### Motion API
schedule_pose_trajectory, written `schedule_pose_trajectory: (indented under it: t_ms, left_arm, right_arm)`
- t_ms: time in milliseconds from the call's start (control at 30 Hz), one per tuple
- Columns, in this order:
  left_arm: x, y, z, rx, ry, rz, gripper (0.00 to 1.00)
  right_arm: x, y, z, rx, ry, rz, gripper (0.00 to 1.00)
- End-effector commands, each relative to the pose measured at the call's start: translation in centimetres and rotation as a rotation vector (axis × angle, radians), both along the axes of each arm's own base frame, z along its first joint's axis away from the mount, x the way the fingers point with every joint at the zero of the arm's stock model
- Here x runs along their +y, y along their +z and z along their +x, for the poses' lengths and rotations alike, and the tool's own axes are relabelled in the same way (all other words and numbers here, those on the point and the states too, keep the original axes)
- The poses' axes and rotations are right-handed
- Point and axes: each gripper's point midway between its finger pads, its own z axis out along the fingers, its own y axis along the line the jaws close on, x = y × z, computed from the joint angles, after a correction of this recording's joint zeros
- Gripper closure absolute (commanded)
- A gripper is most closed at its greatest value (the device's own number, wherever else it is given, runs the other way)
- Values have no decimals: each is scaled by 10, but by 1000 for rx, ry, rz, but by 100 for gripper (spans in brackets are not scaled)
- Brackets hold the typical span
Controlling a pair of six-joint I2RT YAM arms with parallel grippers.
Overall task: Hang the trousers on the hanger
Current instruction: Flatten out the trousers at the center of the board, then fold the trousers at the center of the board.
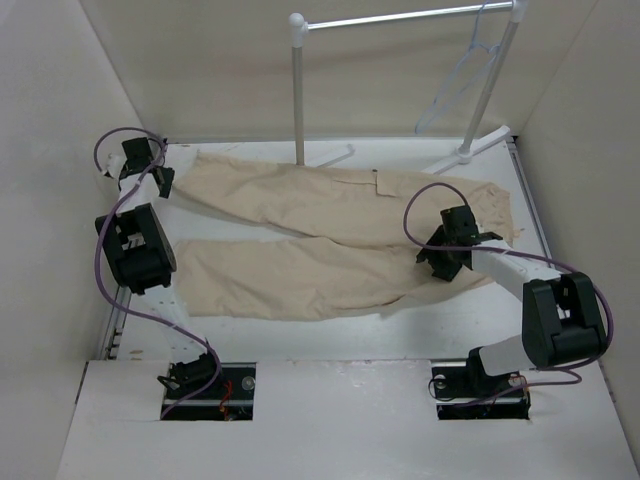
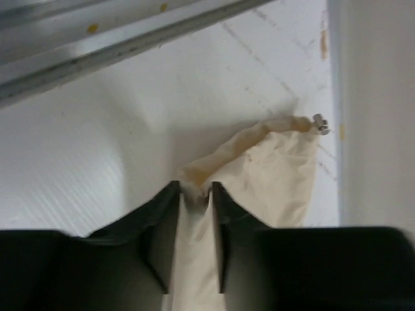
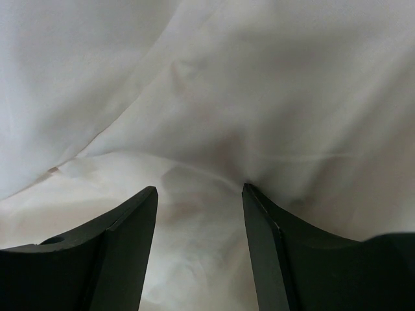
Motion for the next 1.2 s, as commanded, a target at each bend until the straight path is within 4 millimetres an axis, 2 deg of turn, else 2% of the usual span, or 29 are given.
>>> schedule_pose_trajectory:
  t_ms: [0, 33, 100, 167, 200, 300, 367, 500, 567, 600, 667, 700, 733, 767, 833, 900, 967, 1067, 1167]
  left_arm:
    - [8, 18, 3, -29, 19, 23, 65]
    - [6, 22, -3, -30, 21, 26, 58]
    - [1, 31, -19, -33, 24, 29, 50]
    - [-6, 37, -42, -27, 35, 33, 47]
    - [-9, 39, -59, -18, 49, 38, 47]
    - [-26, 43, -123, 40, 80, 69, 48]
    - [-35, 39, -176, 107, 108, 95, 49]
    - [-50, 19, -286, 282, 187, 78, 52]
    - [-57, 5, -330, 360, 233, 33, 53]
    - [-64, -3, -346, 389, 243, 1, 53]
    - [-77, -17, -369, 441, 258, -65, 53]
    - [-84, -23, -378, 464, 261, -96, 53]
    - [-88, -28, -384, 482, 263, -113, 53]
    - [-92, -33, -390, 498, 271, -130, 51]
    - [-99, -44, -397, 512, 291, -168, 49]
    - [-99, -52, -400, 519, 315, -180, 47]
    - [-96, -63, -397, 519, 334, -186, 46]
    - [-84, -76, -380, 462, 377, -191, 46]
    - [-75, -85, -358, 378, 397, -204, 46]
  right_arm:
    - [-3, 9, 9, -54, -22, -3, 39]
    - [-9, 16, 1, -32, -13, -8, 33]
    - [-4, 29, 5, -60, 13, -7, 29]
    - [4, 46, 6, -104, 48, -2, 26]
    - [7, 56, 6, -130, 65, 0, 24]
    - [17, 86, 3, -211, 117, 8, 20]
    - [24, 101, -2, -260, 151, 14, 19]
    - [41, 108, -16, -294, 229, 36, 19]
    - [49, 105, -22, -299, 261, 53, 23]
    - [53, 104, -25, -303, 274, 63, 28]
    - [59, 103, -30, -305, 295, 84, 50]
    - [61, 105, -33, -308, 303, 98, 70]
    - [61, 106, -35, -311, 307, 103, 77]
    - [62, 107, -38, -312, 311, 111, 83]
    - [61, 110, -44, -317, 317, 118, 84]
    - [60, 111, -48, -323, 315, 119, 83]
    - [58, 110, -51, -324, 310, 121, 76]
    - [56, 109, -56, -322, 305, 122, 62]
    - [45, 106, -58, -316, 264, 110, 46]
